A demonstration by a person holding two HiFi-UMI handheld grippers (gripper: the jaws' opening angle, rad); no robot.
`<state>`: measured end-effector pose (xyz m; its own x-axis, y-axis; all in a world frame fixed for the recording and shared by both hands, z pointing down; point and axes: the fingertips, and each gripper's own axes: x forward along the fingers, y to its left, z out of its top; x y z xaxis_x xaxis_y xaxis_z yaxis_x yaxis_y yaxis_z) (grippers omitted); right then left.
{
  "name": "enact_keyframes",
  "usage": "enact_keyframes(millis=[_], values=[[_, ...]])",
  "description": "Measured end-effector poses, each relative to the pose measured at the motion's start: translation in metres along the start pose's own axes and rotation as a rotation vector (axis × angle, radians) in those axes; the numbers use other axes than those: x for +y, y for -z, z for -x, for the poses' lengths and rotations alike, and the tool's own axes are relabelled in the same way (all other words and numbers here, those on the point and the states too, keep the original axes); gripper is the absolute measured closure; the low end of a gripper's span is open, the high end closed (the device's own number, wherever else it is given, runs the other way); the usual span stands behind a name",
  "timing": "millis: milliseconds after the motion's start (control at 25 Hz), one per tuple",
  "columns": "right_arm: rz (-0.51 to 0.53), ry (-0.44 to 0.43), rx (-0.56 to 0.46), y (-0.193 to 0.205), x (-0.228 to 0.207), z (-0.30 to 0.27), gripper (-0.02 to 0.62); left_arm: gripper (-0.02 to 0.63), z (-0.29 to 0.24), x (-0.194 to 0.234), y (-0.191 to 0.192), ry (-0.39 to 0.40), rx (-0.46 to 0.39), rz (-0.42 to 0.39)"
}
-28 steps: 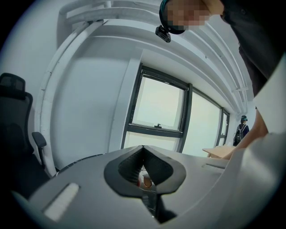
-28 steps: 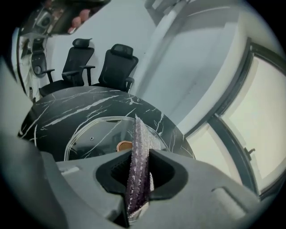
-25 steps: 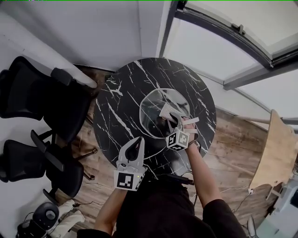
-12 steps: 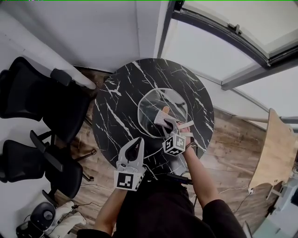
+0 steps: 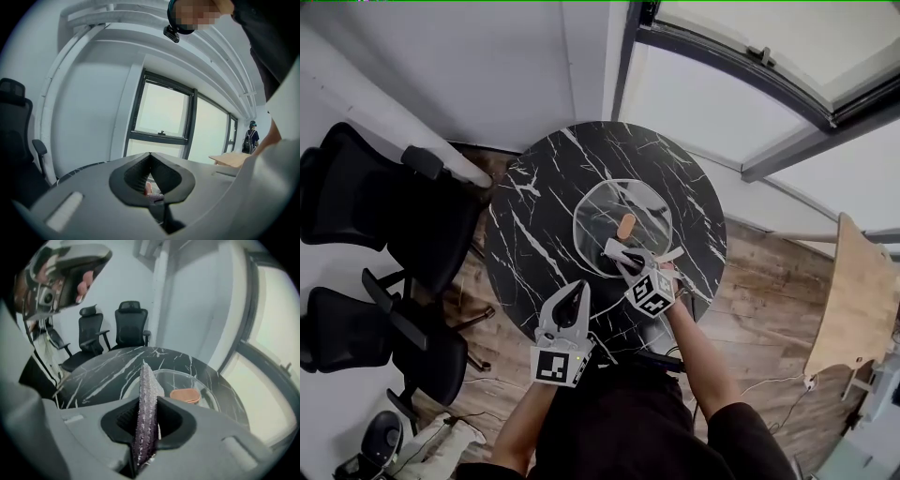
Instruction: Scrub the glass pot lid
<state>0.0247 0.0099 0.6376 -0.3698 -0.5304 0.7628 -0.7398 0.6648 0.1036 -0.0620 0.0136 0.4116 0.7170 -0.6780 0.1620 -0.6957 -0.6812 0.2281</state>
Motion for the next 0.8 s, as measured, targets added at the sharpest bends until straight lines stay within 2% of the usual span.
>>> enact_keyframes(millis=[120,240,440,560,640,800], values=[[-0.185,-0.041,-0.126,-0.014,0.004,0.018,0.524,0.603,0.001,-0.005,-0.004,0.007,-0.009,-0.029],[-0.322,-0.055,-0.287,-0.036,0.002,0.049,0.523,0.603,0.001,-0.012,-0.014,0.004,-0.046,-0.039],[-0.472,-0.081,-0.601,-0.088,-0.005,0.129,0.522,0.603,0.007,-0.037,-0.023,-0.012,-0.067,-0.049],[-0.53,-0.021,-0.785,-0.104,-0.018,0.188,0.521,0.603,0.014,-0.057,-0.03,-0.039,-0.083,-0.043],[-0.535,0.047,-0.83,-0.106,-0.026,0.219,0.522,0.603,0.019,-0.069,-0.039,-0.061,-0.094,-0.037],[-0.506,0.159,-0.768,-0.097,-0.035,0.248,0.522,0.603,0.03,-0.087,-0.057,-0.086,-0.104,-0.07]])
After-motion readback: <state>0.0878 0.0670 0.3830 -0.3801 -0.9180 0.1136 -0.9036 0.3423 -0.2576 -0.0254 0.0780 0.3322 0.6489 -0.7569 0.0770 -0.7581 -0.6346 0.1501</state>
